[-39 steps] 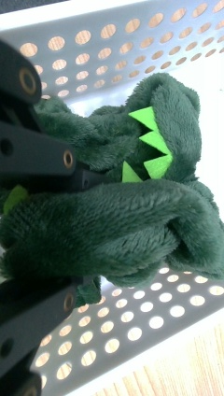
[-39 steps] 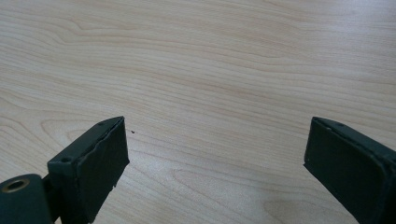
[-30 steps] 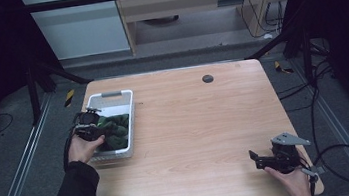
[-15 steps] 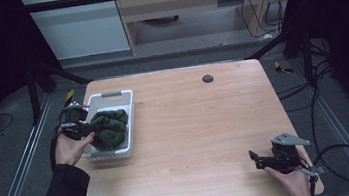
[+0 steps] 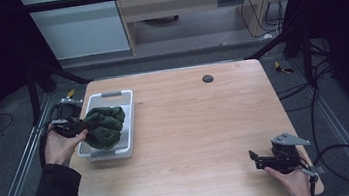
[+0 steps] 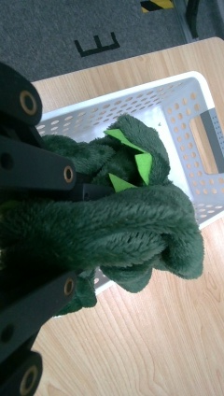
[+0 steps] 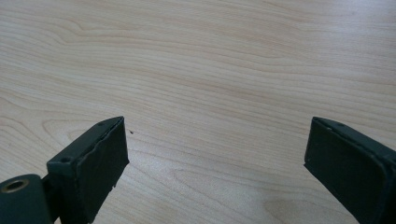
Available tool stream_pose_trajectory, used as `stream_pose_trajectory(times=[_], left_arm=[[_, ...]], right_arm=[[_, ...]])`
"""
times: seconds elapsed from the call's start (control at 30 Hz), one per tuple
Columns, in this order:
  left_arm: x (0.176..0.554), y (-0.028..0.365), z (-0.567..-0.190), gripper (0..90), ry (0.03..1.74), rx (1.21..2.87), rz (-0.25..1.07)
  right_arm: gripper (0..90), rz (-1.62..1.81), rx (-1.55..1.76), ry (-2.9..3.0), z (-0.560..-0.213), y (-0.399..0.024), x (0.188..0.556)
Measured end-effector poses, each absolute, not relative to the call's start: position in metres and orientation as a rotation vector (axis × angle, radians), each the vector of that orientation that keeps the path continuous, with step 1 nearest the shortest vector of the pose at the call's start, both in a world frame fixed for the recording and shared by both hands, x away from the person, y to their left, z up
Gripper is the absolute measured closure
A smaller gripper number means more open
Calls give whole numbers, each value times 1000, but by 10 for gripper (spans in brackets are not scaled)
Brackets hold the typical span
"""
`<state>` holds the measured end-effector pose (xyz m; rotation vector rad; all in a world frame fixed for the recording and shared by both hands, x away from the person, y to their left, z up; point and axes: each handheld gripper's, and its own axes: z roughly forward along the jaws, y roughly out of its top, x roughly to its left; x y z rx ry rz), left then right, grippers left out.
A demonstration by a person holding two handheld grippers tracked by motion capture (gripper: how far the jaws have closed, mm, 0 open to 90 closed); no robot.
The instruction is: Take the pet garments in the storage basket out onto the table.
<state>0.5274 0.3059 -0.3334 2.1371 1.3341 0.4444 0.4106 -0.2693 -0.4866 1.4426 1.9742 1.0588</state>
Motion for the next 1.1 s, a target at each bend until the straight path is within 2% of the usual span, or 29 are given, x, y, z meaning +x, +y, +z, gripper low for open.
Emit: stream_pose_trajectory(times=[0.6,1.1], left_arm=[[508,287,-296,764,1187,2199,469],[496,263,-283,765,1076,2247,437]], right_arm=[[61,1058,1440,1976,-487,-269,411],[62,1068,1444,1974,-486,-268,410]])
